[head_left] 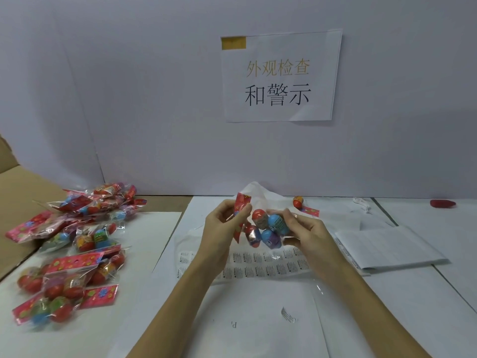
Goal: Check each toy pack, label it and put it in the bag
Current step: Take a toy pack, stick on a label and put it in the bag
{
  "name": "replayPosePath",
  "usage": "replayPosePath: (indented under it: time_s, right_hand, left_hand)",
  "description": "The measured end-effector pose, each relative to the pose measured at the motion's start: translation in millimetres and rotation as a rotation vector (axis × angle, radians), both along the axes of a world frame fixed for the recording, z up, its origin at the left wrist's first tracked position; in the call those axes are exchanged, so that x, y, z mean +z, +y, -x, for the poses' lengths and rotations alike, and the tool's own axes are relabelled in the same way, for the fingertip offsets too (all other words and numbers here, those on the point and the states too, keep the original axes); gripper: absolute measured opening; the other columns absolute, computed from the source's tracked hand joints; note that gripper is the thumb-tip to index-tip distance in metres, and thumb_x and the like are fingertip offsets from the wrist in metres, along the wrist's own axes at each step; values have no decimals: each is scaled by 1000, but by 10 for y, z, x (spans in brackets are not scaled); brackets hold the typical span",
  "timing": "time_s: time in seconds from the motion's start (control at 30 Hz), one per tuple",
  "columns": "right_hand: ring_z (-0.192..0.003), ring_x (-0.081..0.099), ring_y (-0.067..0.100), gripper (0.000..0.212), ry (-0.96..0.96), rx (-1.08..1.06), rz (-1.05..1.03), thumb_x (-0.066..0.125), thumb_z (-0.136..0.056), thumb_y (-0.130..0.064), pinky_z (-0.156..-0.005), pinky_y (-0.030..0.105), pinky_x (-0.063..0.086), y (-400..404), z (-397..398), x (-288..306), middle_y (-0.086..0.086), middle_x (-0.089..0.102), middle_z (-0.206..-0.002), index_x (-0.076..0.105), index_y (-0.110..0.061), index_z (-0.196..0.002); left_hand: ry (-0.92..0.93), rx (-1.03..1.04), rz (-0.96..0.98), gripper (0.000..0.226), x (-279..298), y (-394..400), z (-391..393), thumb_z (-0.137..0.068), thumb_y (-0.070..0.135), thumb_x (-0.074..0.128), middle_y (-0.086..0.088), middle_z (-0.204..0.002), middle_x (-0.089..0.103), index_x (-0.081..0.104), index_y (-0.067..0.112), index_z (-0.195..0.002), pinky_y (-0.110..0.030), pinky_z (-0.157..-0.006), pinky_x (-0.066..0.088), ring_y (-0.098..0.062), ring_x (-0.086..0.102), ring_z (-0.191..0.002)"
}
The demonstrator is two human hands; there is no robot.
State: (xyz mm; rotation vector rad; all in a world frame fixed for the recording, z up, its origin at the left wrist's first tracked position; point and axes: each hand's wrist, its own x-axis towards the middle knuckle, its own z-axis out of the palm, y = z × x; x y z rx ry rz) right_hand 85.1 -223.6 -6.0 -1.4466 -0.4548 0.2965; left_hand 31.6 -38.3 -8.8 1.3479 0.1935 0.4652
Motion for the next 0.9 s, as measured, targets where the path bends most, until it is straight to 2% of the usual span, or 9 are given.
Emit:
replayPosePath:
  time_s: [0.13,0.23,0.33,0.47,0.57,0.67,0.77,0.83,0.9]
  right_hand:
    - [-102,75,24,37,60,-7,-32,54,-101,-45,-75,26,61,21,-6,-3,6,79,-108,81,-24,-114]
    - [-101,76,26,41,94,26,-17,51,-99,-51,-77,28,62,27,-18,-23,7,79,-109,79,-26,-116]
    - [-96,78,30,44,167,130,15,55,-96,-58,-76,30,63,16,-15,-34,10,79,-108,75,-27,-119]
    - [-94,77,33,51,107,358,85,79,-90,-35,-77,31,62,-41,-19,-101,20,78,-105,60,-18,-134]
    - [-77,73,23,51,85,354,118,76,-89,-28,-70,26,58,-65,-35,-109,20,77,-94,60,-13,-134]
    - [-76,73,23,45,79,385,108,76,-88,-30,-70,25,58,-102,-49,-72,21,77,-96,64,-22,-131]
    - [-82,78,29,34,29,304,44,76,-90,-26,-72,26,61,-117,-41,-61,20,78,-97,72,-38,-122]
    - [-82,79,28,40,-61,154,43,73,-95,-16,-70,25,61,-76,-51,-121,13,80,-93,69,-37,-129]
    - [-78,78,20,48,-223,-35,109,70,-98,-10,-68,21,60,-25,-62,-185,-1,81,-88,61,-36,-137]
  left_hand:
    - [-59,121,-231,18,-12,-67,-15,-96,33,70,7,-99,72,64,23,-109,-20,-68,57,-8,70,-92]
    - [-115,129,-387,14,-49,-103,-28,-103,26,60,2,-107,66,55,18,-114,-26,-72,63,-12,71,-100]
    - [-85,135,-361,14,-69,-137,-14,-105,28,53,-1,-111,67,49,20,-116,-25,-69,63,-15,74,-98]
    - [-25,185,-303,8,-68,-81,-21,-106,35,54,1,-103,68,51,28,-108,-26,-61,59,-10,74,-81]
    - [2,151,-283,10,-55,-14,-37,-104,36,60,-4,-101,67,55,28,-106,-21,-52,52,-8,71,-70]
    - [-21,137,-245,20,-17,50,-32,-99,44,62,-4,-92,68,59,25,-104,-17,-51,50,-6,65,-68]
    - [-48,164,-310,29,-29,130,-35,-95,45,64,0,-92,71,60,20,-107,-24,-61,59,-15,72,-83]
    - [-54,272,-468,32,-68,144,-39,-94,39,69,3,-100,65,54,17,-113,-19,-67,57,-15,67,-87]
    - [-34,373,-540,37,-98,112,-30,-92,47,67,3,-101,61,54,16,-108,-16,-64,52,-15,63,-84]
